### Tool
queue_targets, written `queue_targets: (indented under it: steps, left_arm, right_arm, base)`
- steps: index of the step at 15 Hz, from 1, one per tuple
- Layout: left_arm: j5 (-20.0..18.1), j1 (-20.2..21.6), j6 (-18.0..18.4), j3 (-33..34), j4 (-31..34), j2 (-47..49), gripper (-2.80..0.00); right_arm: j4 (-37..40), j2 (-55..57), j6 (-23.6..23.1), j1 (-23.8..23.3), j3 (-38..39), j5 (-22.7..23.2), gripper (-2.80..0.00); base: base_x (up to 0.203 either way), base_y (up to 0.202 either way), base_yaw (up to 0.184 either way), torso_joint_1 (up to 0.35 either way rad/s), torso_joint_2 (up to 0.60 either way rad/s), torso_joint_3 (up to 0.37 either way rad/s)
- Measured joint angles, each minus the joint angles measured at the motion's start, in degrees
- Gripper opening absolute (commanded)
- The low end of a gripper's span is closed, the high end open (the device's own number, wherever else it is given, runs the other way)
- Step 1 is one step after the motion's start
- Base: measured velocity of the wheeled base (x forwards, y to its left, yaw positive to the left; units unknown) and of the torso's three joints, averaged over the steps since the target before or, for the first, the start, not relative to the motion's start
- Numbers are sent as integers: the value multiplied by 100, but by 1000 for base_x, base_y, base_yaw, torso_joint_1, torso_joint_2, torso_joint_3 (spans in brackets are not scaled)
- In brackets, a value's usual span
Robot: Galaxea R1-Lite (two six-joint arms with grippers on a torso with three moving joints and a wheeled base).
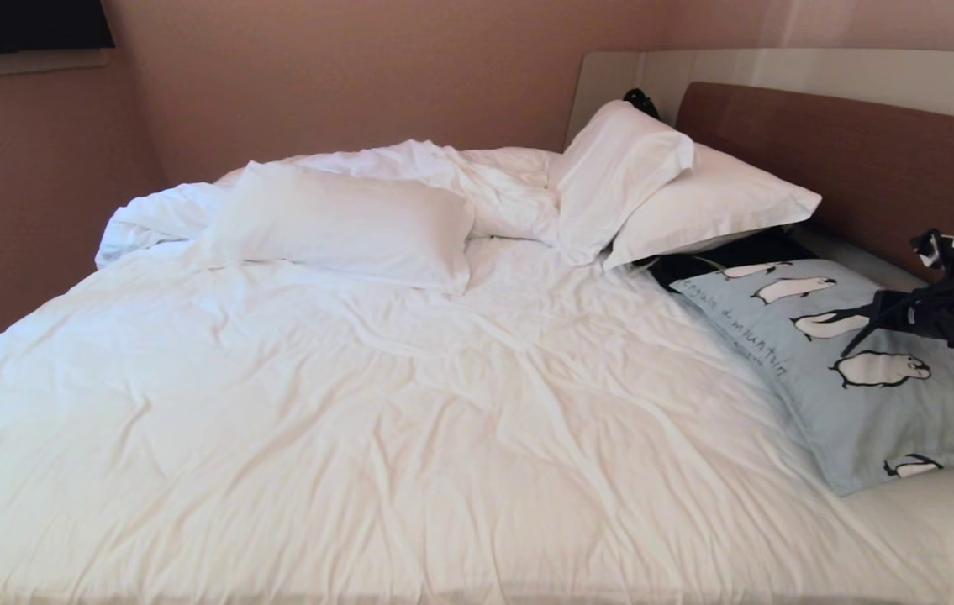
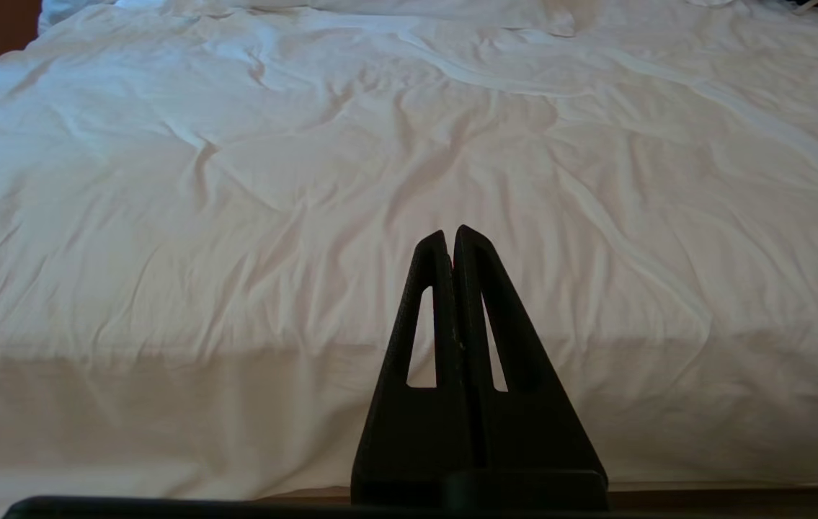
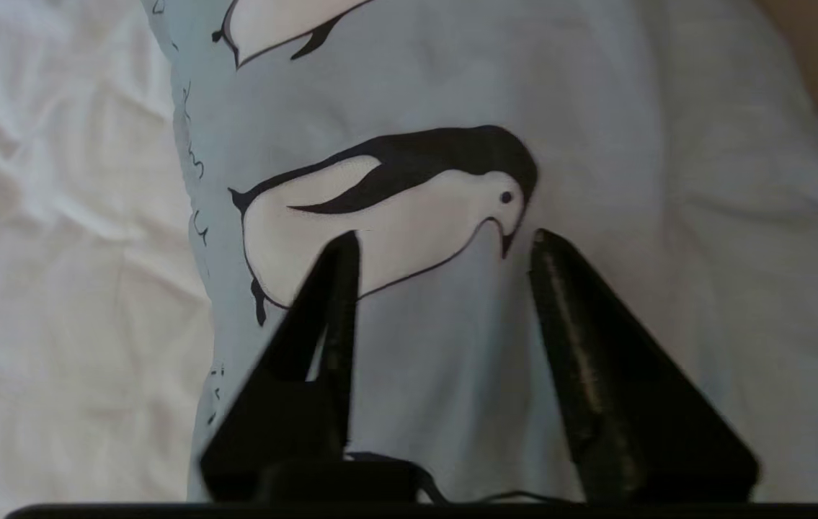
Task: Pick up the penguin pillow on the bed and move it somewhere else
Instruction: Pick up the pillow
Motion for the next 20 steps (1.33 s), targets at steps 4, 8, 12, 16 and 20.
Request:
queue_targets:
  steps: [4, 8, 12, 16, 20]
  left_arm:
    - [0, 2, 2, 0, -2, 0, -280]
    - [2, -1, 0, 0, 2, 0, -280]
    - [-2, 1, 0, 0, 0, 0, -280]
    - [0, 0, 1, 0, 4, 0, -280]
    - [0, -1, 0, 0, 2, 0, -280]
  right_arm:
    - [-44, 170, 33, -16, -105, -20, 0]
    - [-50, 143, 41, -120, -153, -71, 0]
    - [-66, 116, 14, -177, -225, -192, 0]
    - [-96, 304, 2, -195, -425, -585, 0]
    - [-71, 705, 11, -196, -712, -708, 0]
  base:
    - [0, 0, 0, 0, 0, 0]
    - [0, 0, 0, 0, 0, 0]
    - [0, 0, 0, 0, 0, 0]
    - [0, 0, 0, 0, 0, 0]
    - [0, 0, 0, 0, 0, 0]
